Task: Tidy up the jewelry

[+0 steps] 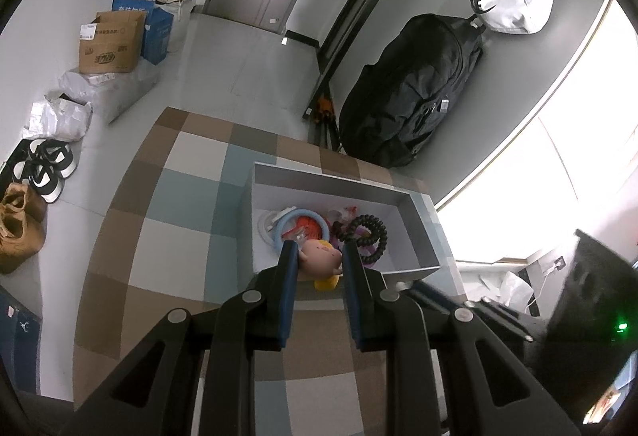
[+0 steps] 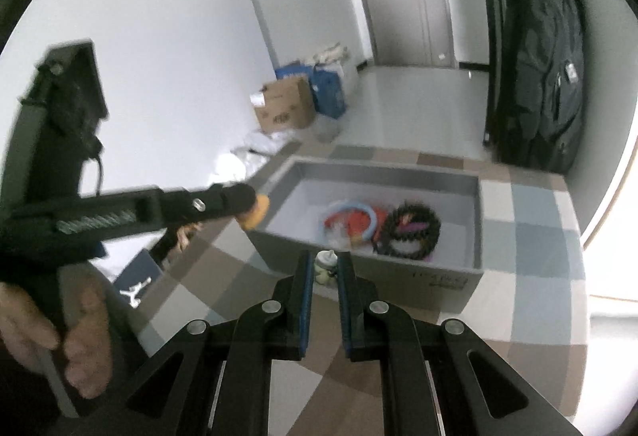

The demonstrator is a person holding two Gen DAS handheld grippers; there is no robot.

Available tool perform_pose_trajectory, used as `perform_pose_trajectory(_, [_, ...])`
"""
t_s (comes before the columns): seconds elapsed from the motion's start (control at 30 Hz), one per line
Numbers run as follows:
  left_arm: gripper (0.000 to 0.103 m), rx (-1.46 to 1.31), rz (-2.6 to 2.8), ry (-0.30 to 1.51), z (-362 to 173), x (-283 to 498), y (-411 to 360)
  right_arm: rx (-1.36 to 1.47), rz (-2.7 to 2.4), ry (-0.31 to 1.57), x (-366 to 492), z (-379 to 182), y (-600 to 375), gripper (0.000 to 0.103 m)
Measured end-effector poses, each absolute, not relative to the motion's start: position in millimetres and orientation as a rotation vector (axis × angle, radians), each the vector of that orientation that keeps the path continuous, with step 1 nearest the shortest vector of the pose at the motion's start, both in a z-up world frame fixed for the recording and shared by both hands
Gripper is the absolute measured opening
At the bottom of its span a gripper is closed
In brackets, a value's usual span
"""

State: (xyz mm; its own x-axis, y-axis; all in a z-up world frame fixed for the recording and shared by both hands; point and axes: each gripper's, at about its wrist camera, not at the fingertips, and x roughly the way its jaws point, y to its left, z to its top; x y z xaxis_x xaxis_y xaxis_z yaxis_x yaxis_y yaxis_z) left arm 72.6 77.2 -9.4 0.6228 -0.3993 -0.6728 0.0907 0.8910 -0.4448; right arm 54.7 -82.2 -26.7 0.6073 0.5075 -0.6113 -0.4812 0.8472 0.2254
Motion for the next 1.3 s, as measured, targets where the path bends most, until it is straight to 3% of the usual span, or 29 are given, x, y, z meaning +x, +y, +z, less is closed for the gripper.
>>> perform_pose_trajectory(1.3, [0.017, -0.325, -0.293, 0.951, -26, 139, 39, 0.211, 0.58, 0.79, 141, -35, -119, 0.011])
